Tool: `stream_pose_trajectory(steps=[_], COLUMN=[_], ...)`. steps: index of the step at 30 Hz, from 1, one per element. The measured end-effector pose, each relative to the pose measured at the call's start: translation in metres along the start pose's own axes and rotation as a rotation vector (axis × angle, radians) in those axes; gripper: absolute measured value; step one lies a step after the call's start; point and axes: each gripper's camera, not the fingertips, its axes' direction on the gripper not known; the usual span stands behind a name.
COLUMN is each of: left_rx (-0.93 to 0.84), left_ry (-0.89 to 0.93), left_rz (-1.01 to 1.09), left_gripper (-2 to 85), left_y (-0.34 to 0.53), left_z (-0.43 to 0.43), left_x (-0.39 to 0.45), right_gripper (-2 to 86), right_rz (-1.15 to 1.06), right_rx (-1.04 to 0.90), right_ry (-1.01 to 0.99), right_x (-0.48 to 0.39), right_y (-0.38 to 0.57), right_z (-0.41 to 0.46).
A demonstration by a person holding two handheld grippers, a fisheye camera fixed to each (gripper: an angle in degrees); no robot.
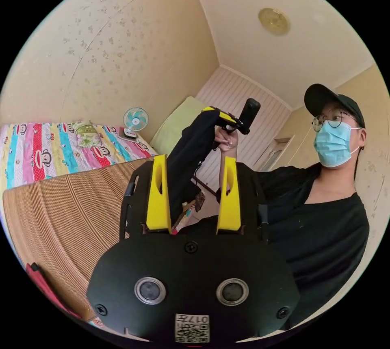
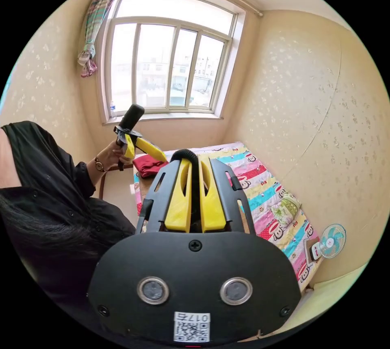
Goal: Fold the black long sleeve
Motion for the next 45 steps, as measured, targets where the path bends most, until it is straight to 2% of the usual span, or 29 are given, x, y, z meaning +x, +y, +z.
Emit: stream_pose_trajectory(steps=[2, 3, 4, 5, 8, 10, 13, 15, 17, 20, 25, 27, 30, 32, 35, 36, 38, 40, 43, 45], left_rx=[-0.074, -0.103, -0.085, -0.069, 0.025, 0.139, 0.147, 0.163, 0.179, 0.189, 0.148, 0.11, 0.037, -0.013, -0.09, -0.128, -0.194, -0.241, -0.196, -0.107], left_ry=[-0.063, -0.181, -0.316, -0.37, -0.224, -0.076, -0.097, -0.126, -0.121, -0.128, -0.334, -0.345, -0.301, -0.285, -0.271, -0.247, -0.24, -0.367, -0.448, -0.395], left_rz=[0.055, 0.061, 0.069, 0.069, 0.046, 0.056, 0.113, 0.155, 0.19, 0.216, 0.182, 0.157, 0.147, 0.164, 0.202, 0.213, 0.229, 0.275, 0.243, 0.22], left_gripper=[16.8, 15.1, 9.6, 6.9, 4.8, 3.9, 3.7, 3.9, 4.1, 4.2, 4.4, 4.4, 4.2, 4.0, 4.0, 4.1, 4.2, 4.5, 5.6, 6.9], left_y=[-0.02, -0.028, -0.031, -0.032, -0.045, -0.057, -0.077, -0.085, -0.091, -0.1, -0.104, -0.102, -0.093, -0.083, -0.061, -0.051, -0.036, -0.019, -0.01, -0.008], left_z=[0.04, 0.061, 0.07, 0.072, 0.06, 0.047, 0.039, 0.032, 0.022, 0.006, 0.011, 0.02, 0.038, 0.05, 0.069, 0.081, 0.103, 0.126, 0.117, 0.086], left_x=[0.022, 0.032, 0.041, 0.043, 0.04, 0.043, 0.064, 0.081, 0.095, 0.115, 0.135, 0.132, 0.13, 0.135, 0.15, 0.157, 0.168, 0.186, 0.193, 0.196], right_gripper=[2.8, 3.0, 3.3, 3.6, 5.0, 6.6, 6.9, 6.9, 7.7, 10.1, 8.9, 9.8, 16.4, 18.9, 21.1, 20.7, 18.2, 8.9, 3.7, 2.6], right_rz=[-0.003, 0.017, 0.053, 0.079, 0.187, 0.211, 0.307, 0.382, 0.475, 0.63, 0.574, 0.575, 0.66, 0.772, 0.958, 0.991, 1.025, 0.971, 0.808, 0.65], right_rx=[-0.005, -0.006, 0.005, 0.014, 0.116, 0.257, 0.435, 0.483, 0.464, 0.387, 0.555, 0.541, 0.476, 0.492, 0.577, 0.568, 0.417, 0.201, 0.206, 0.244], right_ry=[0.004, 0.013, 0.021, 0.026, 0.014, -0.018, -0.042, -0.048, -0.086, -0.266, -0.645, -0.754, -0.786, -0.781, -0.884, -0.916, -0.892, -0.828, -0.891, -0.88], right_x=[0.002, 0.007, 0.016, 0.022, 0.055, 0.071, 0.087, 0.098, 0.109, 0.12, 0.083, 0.082, 0.099, 0.124, 0.172, 0.186, 0.199, 0.201, 0.2, 0.2], right_y=[0.001, 0.004, 0.012, 0.017, 0.058, 0.105, 0.181, 0.233, 0.278, 0.322, 0.306, 0.288, 0.267, 0.269, 0.286, 0.287, 0.275, 0.25, 0.23, 0.214], right_z=[-0.001, -0.006, -0.015, -0.021, -0.056, -0.088, -0.119, -0.125, -0.118, -0.092, -0.099, -0.095, -0.086, -0.088, -0.09, -0.089, -0.081, -0.069, -0.081, -0.112])
